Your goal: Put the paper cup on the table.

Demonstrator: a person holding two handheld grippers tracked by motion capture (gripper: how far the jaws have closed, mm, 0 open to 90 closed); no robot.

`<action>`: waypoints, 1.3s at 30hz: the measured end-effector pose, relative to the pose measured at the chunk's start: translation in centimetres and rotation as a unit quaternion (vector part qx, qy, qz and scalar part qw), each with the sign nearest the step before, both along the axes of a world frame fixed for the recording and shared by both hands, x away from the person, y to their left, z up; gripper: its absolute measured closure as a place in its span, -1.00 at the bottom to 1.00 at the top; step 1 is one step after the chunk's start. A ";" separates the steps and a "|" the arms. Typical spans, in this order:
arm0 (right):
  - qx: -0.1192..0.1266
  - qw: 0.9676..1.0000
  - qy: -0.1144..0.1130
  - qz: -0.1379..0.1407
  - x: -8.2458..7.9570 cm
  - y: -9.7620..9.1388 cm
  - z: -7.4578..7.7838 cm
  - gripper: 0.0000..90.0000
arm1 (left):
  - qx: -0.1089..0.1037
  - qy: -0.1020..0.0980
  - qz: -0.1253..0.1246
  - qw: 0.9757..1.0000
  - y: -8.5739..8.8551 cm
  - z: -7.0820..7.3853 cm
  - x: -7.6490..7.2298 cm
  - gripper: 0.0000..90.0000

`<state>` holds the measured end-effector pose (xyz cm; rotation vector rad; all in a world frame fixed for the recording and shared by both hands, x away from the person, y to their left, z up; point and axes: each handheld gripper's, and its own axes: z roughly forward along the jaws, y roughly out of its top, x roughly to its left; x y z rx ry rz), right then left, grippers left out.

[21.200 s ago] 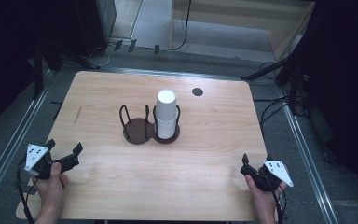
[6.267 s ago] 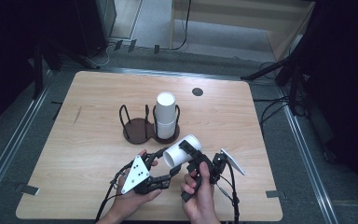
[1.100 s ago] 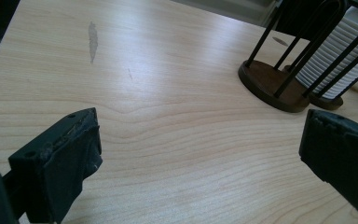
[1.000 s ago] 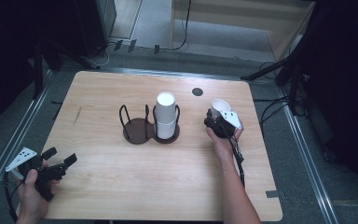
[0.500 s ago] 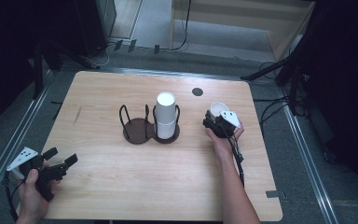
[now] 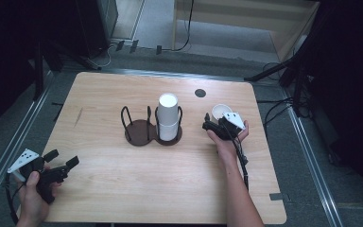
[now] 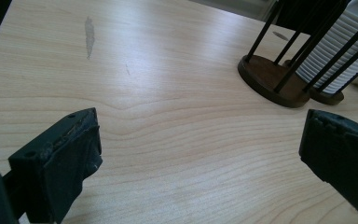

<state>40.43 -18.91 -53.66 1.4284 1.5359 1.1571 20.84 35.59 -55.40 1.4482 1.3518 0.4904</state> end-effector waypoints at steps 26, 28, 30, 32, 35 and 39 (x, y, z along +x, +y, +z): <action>0.012 0.999 -0.031 0.022 -4.2 -1.7 2.9 -1.00 | 0.005 0.000 0.000 1.000 -0.1 0.0 0.0 -1.00; 0.012 0.999 -0.037 0.023 -4.5 -1.9 3.1 -1.00 | 0.005 0.000 0.000 1.000 -0.1 0.0 0.0 -1.00; 0.013 0.999 -0.039 0.026 -5.0 -2.1 3.3 -1.00 | 0.005 0.000 0.001 1.000 -0.1 0.0 0.0 -1.00; 0.011 0.999 -0.041 0.027 -5.3 -2.3 3.4 -1.00 | 0.005 0.000 0.001 1.000 -0.1 0.0 0.0 -1.00; 0.011 0.999 -0.043 0.030 -6.2 -2.9 3.7 -1.00 | 0.005 0.000 0.001 1.000 -0.1 0.0 0.0 -1.00; 0.010 0.998 -0.047 0.030 -7.0 -3.5 3.8 -1.00 | 0.005 0.000 0.002 1.000 -0.2 0.0 0.0 -1.00</action>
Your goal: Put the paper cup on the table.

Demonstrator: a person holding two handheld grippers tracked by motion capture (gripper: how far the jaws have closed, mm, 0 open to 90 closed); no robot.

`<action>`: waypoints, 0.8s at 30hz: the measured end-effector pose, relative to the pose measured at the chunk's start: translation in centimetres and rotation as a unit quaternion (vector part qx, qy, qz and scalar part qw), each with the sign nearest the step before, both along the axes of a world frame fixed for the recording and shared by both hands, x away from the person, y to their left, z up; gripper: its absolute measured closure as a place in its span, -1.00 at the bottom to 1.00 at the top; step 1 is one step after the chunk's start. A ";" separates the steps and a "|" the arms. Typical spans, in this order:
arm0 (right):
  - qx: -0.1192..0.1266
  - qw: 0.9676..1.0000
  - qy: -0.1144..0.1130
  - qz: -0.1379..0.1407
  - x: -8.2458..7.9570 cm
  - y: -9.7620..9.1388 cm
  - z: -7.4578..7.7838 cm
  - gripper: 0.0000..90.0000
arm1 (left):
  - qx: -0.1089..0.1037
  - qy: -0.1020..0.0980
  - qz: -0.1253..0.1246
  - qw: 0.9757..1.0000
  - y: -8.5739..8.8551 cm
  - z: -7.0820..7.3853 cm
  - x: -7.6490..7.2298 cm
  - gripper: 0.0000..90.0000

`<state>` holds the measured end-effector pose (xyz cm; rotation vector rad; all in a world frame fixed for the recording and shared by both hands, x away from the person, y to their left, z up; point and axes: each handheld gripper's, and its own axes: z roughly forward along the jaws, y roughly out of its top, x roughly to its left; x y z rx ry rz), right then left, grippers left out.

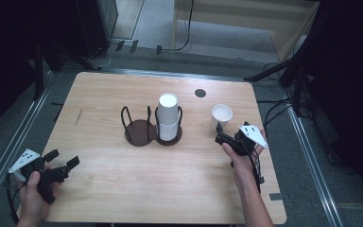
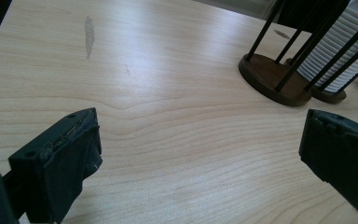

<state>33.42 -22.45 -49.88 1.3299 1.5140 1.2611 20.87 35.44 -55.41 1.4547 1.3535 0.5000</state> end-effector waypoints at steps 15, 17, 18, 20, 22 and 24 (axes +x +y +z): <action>0.009 1.000 0.001 -0.009 -3.2 -2.5 -0.4 -1.00 | 0.001 -0.001 0.003 1.000 -0.1 0.0 0.0 -1.00; 0.011 1.000 0.002 -0.011 -3.7 -2.9 -0.6 -1.00 | 0.002 -0.001 0.003 1.000 -0.1 0.0 0.0 -1.00; 0.010 1.000 0.001 -0.013 -3.8 -3.0 -0.6 -1.00 | 0.002 -0.001 0.003 1.000 -0.1 0.0 -0.1 -1.00; 0.011 1.000 0.003 -0.017 -4.3 -3.5 -0.8 -1.00 | 0.001 -0.001 0.003 1.000 -0.1 0.0 -0.1 -1.00; 0.013 1.000 0.003 -0.023 -4.8 -3.9 -1.0 -1.00 | 0.001 -0.001 0.003 1.000 0.0 0.0 -0.1 -1.00; 0.013 0.999 0.003 -0.030 -5.4 -4.6 -1.2 -1.00 | 0.002 -0.001 0.004 1.000 -0.1 0.0 -0.1 -1.00</action>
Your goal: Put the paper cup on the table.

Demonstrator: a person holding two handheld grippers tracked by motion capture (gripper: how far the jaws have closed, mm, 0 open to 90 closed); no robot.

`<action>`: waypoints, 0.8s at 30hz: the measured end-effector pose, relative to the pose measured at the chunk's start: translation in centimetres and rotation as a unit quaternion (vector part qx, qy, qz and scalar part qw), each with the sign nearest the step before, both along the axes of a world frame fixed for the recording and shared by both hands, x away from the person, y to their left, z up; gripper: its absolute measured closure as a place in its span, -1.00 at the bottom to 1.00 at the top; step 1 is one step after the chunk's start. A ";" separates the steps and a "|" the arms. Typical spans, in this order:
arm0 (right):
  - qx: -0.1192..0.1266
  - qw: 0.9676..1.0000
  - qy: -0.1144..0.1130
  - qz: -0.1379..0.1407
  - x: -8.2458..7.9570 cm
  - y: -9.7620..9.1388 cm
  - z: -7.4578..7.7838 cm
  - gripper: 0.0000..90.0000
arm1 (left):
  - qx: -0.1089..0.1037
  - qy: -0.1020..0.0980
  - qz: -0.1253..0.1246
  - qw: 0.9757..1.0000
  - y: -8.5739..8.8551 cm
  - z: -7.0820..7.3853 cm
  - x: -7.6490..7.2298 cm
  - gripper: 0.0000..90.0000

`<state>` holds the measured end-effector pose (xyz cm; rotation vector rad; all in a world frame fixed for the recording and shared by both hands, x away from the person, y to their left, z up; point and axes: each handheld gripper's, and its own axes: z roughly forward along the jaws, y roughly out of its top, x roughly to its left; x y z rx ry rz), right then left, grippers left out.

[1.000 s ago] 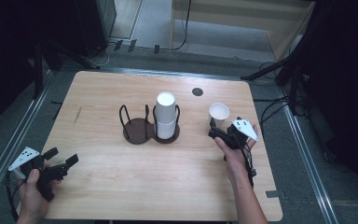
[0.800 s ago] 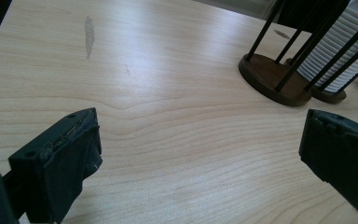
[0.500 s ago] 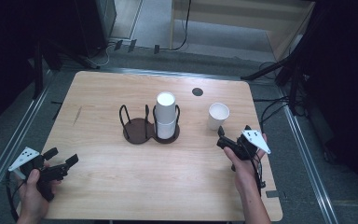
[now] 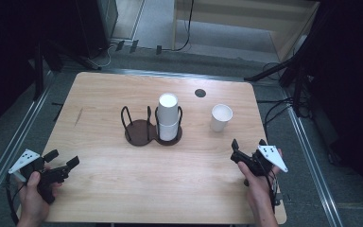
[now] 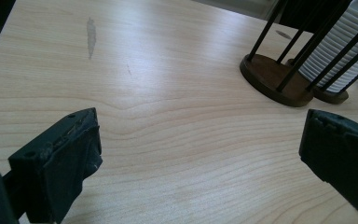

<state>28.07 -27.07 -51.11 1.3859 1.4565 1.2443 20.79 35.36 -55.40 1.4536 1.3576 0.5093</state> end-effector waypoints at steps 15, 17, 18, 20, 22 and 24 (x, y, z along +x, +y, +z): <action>-0.003 1.000 0.017 -0.022 -2.9 -3.3 -1.2 -1.00 | -0.001 -0.001 0.001 1.000 0.0 0.0 0.0 -1.00; -0.004 0.999 0.023 -0.023 -3.3 -3.6 -1.4 -1.00 | -0.001 -0.001 0.001 1.000 0.1 0.0 0.0 -1.00; -0.006 0.999 0.023 -0.024 -3.5 -3.8 -1.5 -1.00 | -0.001 -0.001 0.001 1.000 0.1 0.0 0.0 -1.00; -0.004 0.999 0.026 -0.026 -3.8 -4.2 -1.6 -1.00 | -0.001 -0.001 0.001 1.000 0.1 0.0 0.0 -1.00; -0.007 0.999 0.027 -0.029 -4.2 -4.7 -1.7 -1.00 | -0.001 -0.001 0.001 1.000 0.1 0.0 0.0 -1.00; -0.013 0.999 0.031 -0.032 -4.7 -5.2 -2.0 -1.00 | -0.001 -0.001 0.002 1.000 0.1 0.0 0.0 -1.00</action>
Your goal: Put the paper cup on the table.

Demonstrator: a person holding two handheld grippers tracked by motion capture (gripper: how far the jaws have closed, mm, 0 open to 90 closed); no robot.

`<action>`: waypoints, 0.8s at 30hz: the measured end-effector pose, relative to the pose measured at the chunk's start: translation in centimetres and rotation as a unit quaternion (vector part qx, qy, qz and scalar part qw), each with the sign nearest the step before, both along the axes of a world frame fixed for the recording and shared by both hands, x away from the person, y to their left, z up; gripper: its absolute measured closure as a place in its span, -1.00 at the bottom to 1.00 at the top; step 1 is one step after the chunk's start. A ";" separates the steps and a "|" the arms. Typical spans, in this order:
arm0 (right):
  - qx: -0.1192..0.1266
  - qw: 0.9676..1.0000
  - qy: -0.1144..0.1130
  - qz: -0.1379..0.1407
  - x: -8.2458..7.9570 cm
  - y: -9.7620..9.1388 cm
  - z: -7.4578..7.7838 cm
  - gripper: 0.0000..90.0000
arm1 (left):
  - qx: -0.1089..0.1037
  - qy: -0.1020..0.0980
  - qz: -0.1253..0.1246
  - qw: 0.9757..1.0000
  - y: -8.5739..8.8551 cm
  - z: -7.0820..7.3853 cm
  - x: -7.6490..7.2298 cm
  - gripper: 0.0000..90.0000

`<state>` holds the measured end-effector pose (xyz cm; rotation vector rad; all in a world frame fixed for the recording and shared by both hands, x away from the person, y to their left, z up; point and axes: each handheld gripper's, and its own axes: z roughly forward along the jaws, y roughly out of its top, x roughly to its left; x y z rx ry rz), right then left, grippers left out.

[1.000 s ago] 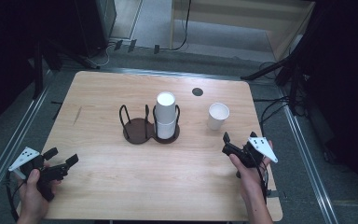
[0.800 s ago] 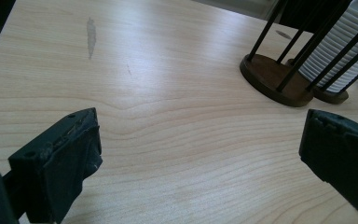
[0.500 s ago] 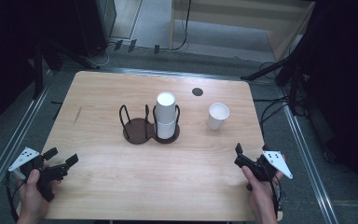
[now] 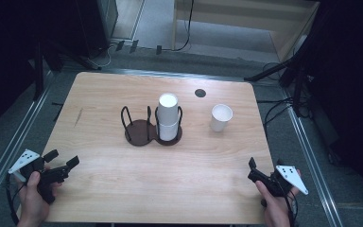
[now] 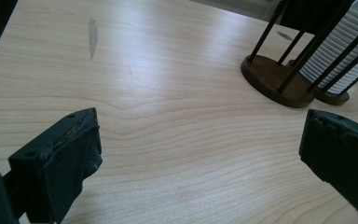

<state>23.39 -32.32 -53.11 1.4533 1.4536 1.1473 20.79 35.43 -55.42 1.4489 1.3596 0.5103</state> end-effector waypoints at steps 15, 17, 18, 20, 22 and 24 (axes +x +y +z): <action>-0.009 1.000 0.005 -0.002 -3.0 -1.9 -0.7 -1.00 | 0.005 0.001 0.003 1.000 -0.1 0.0 0.0 -1.00; -0.011 1.000 0.005 -0.003 -3.3 -2.1 -0.7 -1.00 | 0.005 0.001 0.004 1.000 -0.1 0.0 0.0 -1.00; -0.013 1.000 0.004 -0.005 -3.5 -2.3 -0.7 -1.00 | 0.006 0.001 0.004 1.000 -0.1 0.0 0.0 -1.00; -0.014 1.000 0.007 -0.006 -3.5 -2.5 -0.8 -1.00 | 0.004 0.001 0.004 1.000 -0.1 0.0 0.0 -1.00; -0.015 1.000 0.011 -0.005 -3.6 -2.5 -0.9 -1.00 | 0.004 0.003 0.004 1.000 -0.1 0.0 0.1 -1.00; -0.015 1.000 0.013 -0.005 -3.6 -2.5 -0.9 -1.00 | 0.004 0.003 0.003 1.000 -0.1 0.0 0.1 -1.00</action>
